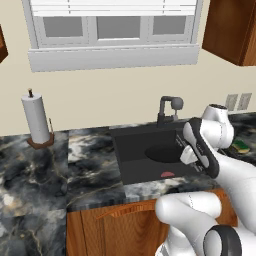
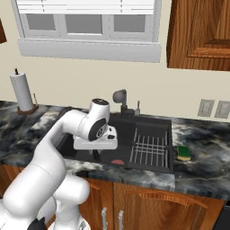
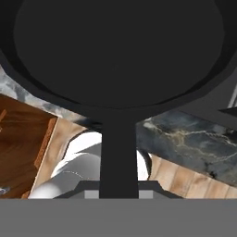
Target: Pick the pan and sponge and place them into the sink. Then turn on the water.
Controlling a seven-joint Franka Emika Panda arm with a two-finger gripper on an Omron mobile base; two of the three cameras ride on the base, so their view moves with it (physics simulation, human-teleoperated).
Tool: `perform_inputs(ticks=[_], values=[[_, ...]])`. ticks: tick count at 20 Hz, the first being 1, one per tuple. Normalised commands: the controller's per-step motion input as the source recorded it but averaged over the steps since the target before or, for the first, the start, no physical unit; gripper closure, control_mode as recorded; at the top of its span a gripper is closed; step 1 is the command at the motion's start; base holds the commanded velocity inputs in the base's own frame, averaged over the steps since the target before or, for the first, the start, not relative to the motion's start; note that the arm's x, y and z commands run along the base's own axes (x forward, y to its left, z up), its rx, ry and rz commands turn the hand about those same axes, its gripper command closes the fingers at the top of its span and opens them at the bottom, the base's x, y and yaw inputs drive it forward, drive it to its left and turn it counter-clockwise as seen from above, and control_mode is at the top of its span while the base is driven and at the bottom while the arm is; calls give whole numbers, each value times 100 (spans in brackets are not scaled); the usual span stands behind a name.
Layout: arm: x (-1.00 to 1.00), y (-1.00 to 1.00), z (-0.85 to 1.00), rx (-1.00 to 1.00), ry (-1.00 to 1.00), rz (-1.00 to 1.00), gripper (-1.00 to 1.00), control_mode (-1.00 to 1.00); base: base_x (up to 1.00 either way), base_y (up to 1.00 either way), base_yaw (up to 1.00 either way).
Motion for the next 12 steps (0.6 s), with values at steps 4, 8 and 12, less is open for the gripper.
perform_inputs(ticks=[4,8,12], values=[[14,13,-3,0,15,-11,100,-100,0,0,0],[11,19,-6,0,11,-10,100,-100,0,0,0],[10,23,-11,-1,7,-9,100,-100,0,0,0]])
